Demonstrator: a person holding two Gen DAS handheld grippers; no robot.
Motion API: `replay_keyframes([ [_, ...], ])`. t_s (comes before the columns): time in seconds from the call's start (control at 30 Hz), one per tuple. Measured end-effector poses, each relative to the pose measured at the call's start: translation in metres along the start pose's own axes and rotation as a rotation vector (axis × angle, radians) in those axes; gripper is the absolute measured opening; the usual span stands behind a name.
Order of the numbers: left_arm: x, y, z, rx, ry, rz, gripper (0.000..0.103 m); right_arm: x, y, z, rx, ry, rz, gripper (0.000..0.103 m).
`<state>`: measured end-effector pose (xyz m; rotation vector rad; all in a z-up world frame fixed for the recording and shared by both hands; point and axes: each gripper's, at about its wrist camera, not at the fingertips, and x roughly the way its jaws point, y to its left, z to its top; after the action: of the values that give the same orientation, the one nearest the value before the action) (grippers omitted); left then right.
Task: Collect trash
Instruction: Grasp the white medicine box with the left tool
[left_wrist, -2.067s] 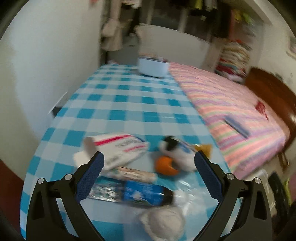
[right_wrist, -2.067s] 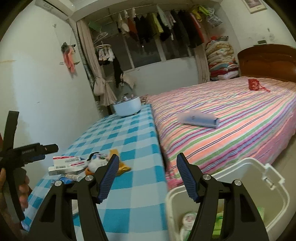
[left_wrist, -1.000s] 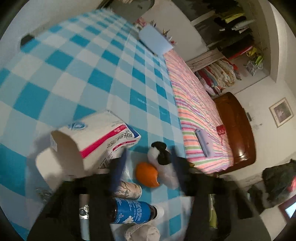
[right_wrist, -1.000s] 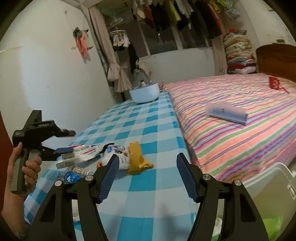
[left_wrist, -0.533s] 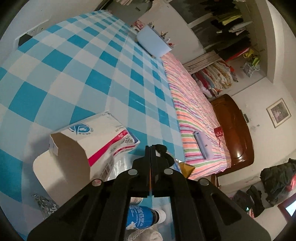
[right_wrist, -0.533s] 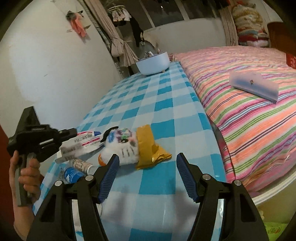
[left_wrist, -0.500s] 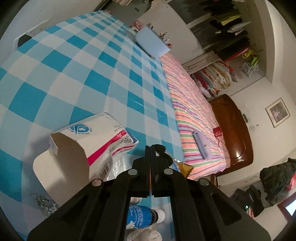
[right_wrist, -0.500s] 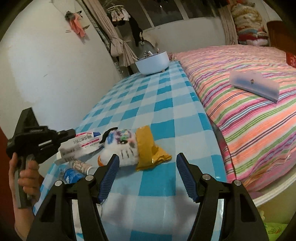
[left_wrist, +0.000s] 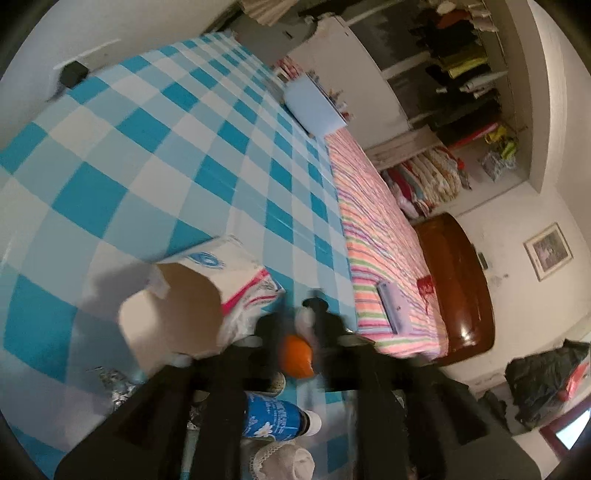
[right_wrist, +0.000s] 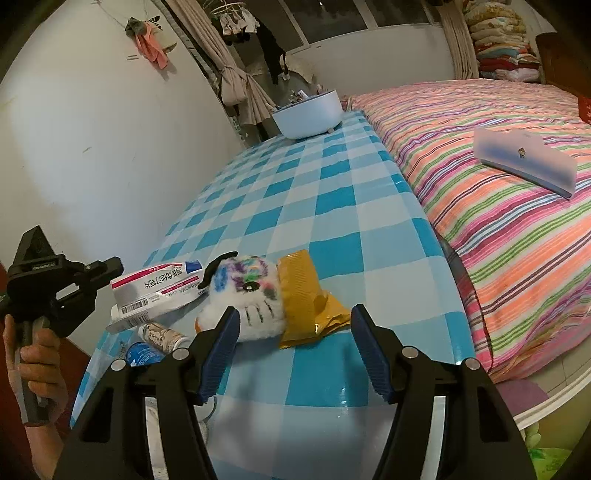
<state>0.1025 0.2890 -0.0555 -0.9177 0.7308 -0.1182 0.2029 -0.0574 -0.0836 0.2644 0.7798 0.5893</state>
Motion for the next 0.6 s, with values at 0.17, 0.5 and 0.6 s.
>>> replay_keyframes([
  [0.17, -0.019, 0.008, -0.002, -0.063, -0.084, 0.024, 0.083, 0.002, 0.001, -0.001, 0.004, 0.005, 0.002, 0.061],
  [0.5, -0.045, 0.006, -0.004, -0.081, -0.115, 0.011, 0.083, 0.002, 0.004, -0.002, -0.001, -0.001, 0.004, 0.061],
  [0.6, -0.060, 0.009, -0.001, -0.081, -0.148, 0.016, 0.083, 0.002, 0.007, -0.003, -0.007, -0.002, 0.008, 0.061],
])
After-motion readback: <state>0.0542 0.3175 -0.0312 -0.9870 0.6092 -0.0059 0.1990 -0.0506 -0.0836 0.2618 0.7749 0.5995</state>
